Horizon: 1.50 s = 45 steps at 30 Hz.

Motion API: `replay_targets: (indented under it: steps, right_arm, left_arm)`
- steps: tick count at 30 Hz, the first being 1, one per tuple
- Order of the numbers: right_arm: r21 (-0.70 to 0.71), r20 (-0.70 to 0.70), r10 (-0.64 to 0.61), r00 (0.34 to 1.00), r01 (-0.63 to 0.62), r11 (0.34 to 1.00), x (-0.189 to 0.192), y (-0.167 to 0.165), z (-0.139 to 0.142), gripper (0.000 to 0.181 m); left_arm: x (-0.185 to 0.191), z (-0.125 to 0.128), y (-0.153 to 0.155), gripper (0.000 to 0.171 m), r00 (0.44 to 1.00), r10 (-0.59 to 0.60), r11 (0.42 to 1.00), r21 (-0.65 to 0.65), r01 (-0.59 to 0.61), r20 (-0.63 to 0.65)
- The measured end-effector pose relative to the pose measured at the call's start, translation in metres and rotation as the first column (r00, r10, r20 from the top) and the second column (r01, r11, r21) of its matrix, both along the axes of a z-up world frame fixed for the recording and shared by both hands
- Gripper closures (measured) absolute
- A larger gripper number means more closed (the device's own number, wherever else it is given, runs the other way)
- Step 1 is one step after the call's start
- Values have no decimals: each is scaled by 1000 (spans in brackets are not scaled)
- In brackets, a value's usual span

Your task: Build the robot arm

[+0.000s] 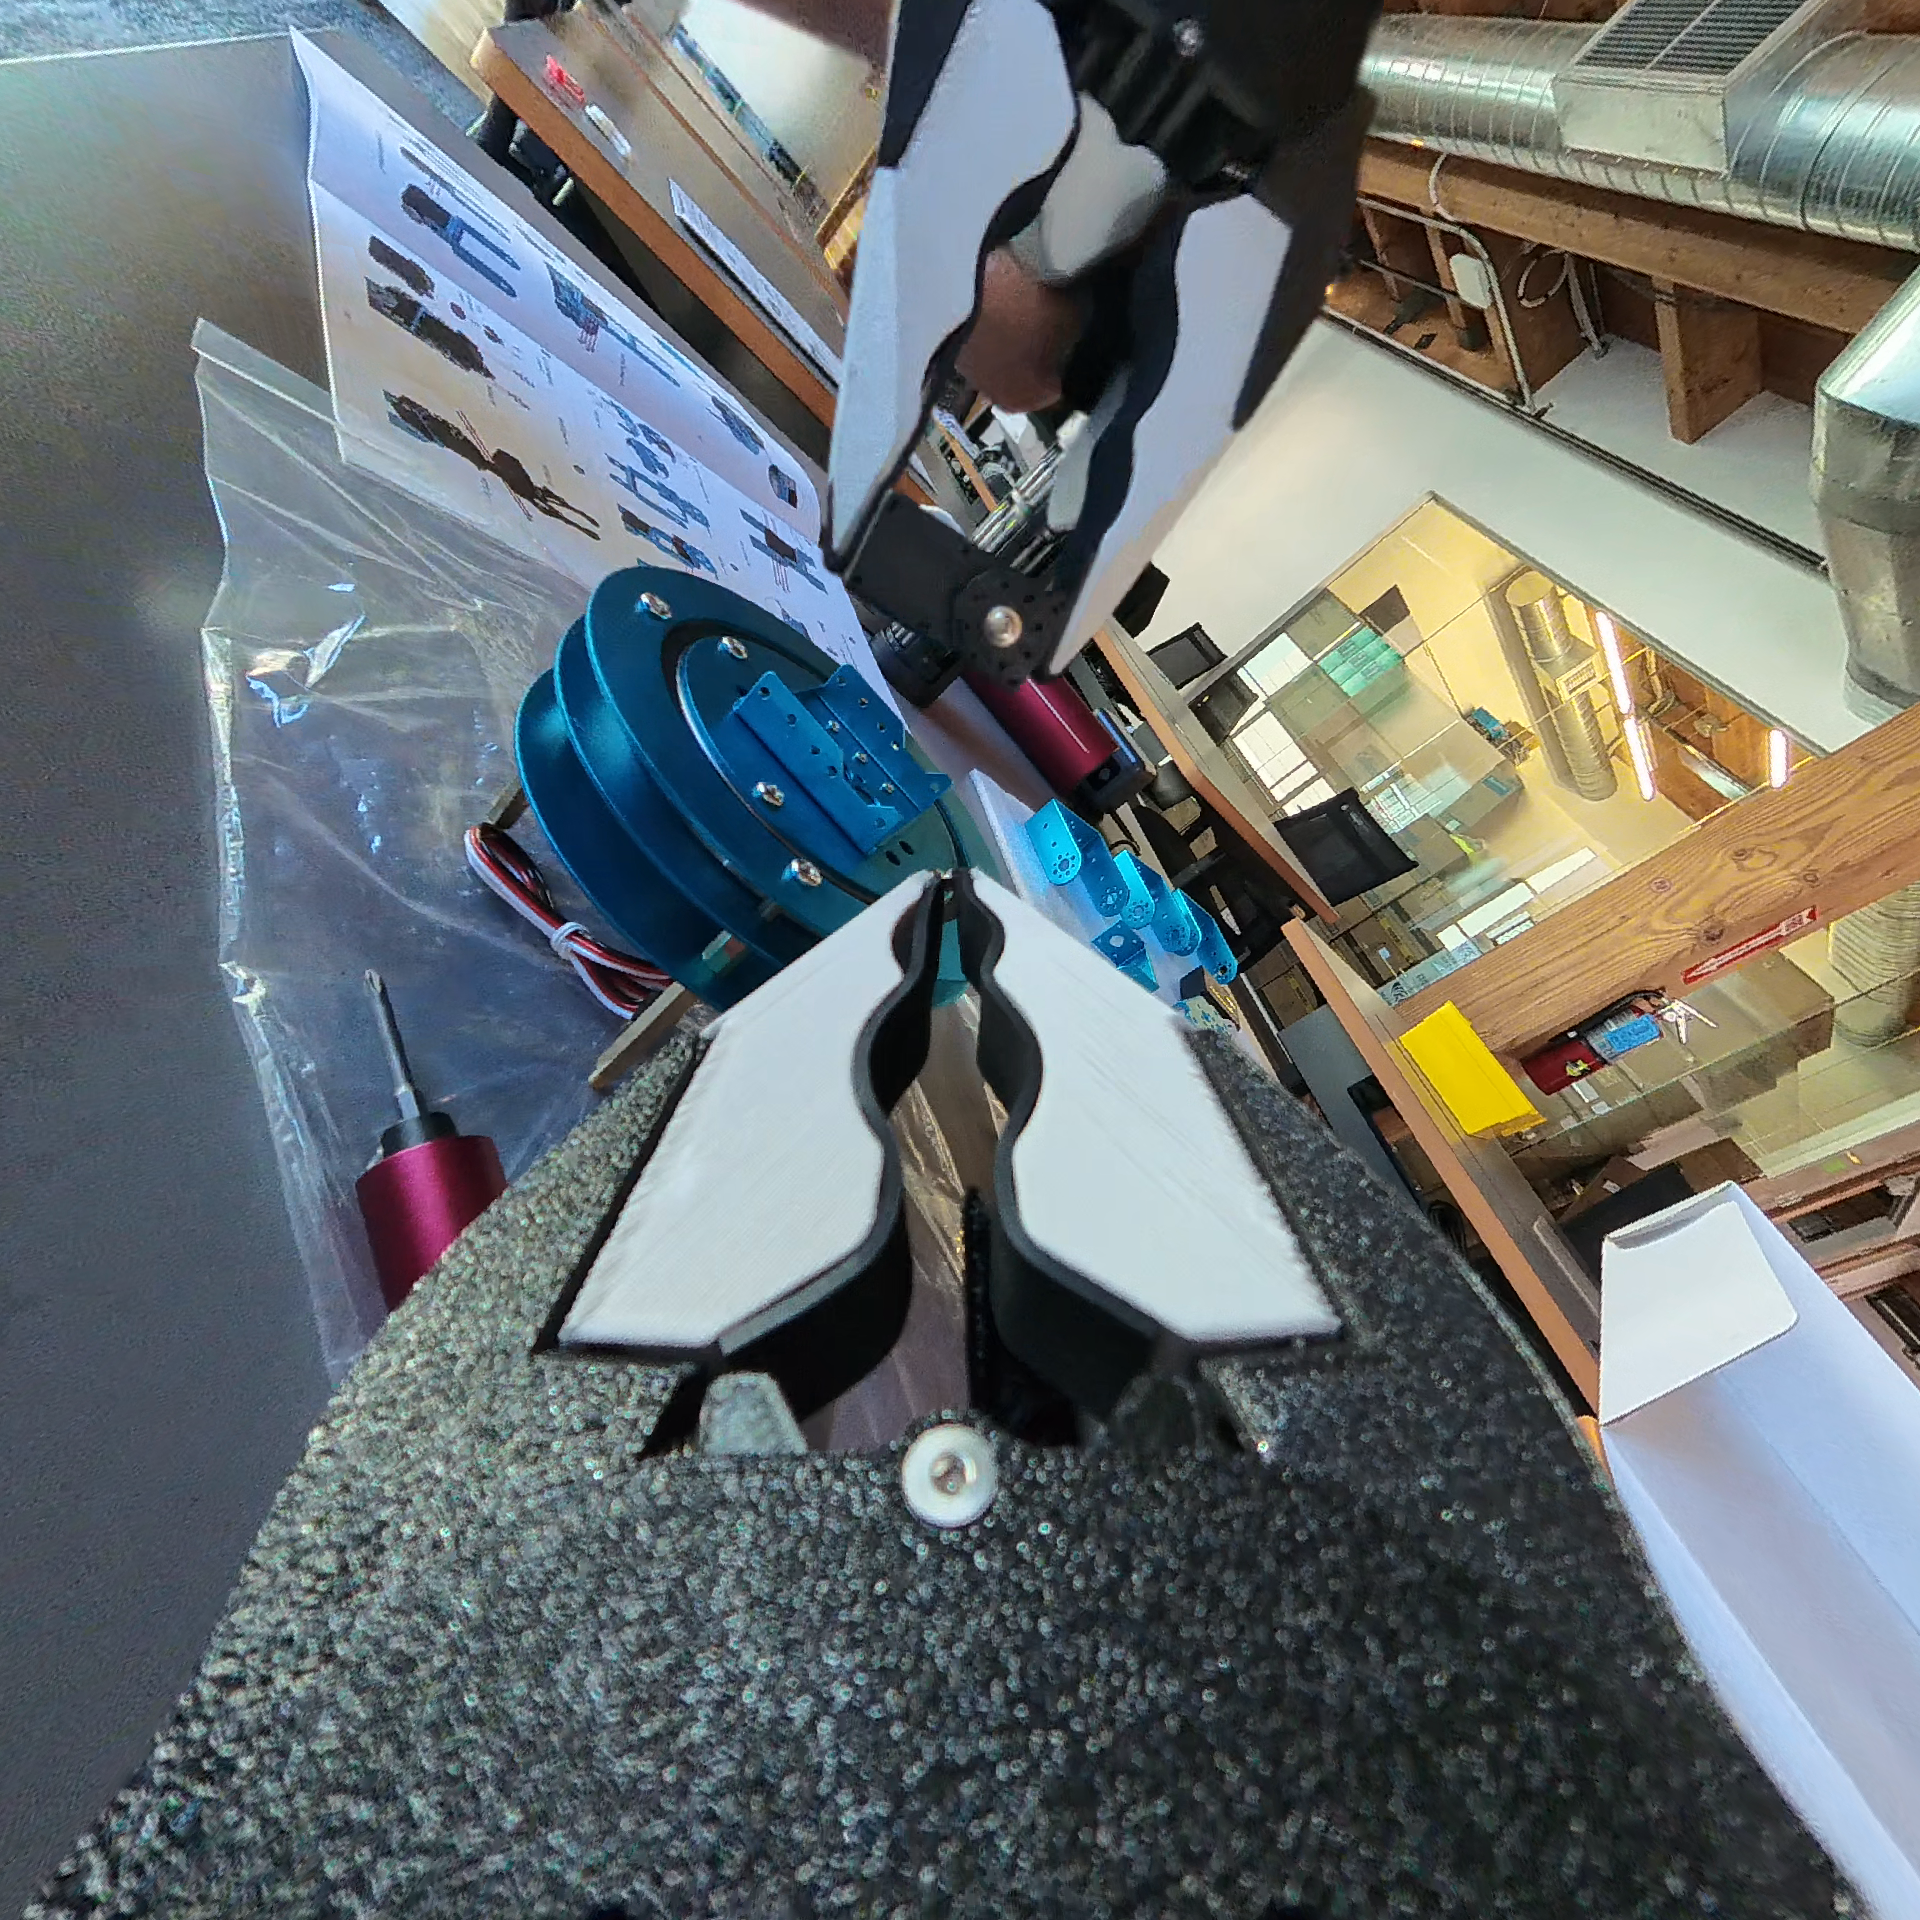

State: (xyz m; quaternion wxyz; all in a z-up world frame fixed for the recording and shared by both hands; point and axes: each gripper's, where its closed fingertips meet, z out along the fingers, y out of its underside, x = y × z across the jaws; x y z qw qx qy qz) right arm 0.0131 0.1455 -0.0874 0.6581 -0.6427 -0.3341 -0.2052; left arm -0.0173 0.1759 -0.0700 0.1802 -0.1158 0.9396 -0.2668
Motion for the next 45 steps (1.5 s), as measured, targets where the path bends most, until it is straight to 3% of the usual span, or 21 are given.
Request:
replay_targets:
  steps: [8, 17, 27, 38, 45]
  right_arm:
    - [-3, 0, 3, 1000, -3, 1000, 0, 0, -1, 181]
    - [-4, -5, 6, 1000, -6, 1000, 0, 0, -1, 180]
    - [-7, -6, 8, 1000, -8, 1000, 0, 0, -1, 180]
    - [-8, -12, 13, 1000, -13, 1000, -1, -1, -1, 180]
    - [-9, -12, 12, 1000, -13, 1000, -1, -1, -1, 180]
  left_arm:
    - [3, -20, -7, 127, 981, -87, 973, 195, 120, -172]
    - [2, -26, 5, 127, 968, -89, 923, 346, 169, -234]
    - [2, -29, 6, 128, 939, -105, 778, 561, 283, -328]
    - [-4, -33, 7, 127, 897, -49, 749, 578, 323, -439]
    - [-2, -34, 6, 127, 905, -31, 757, 581, 298, -424]
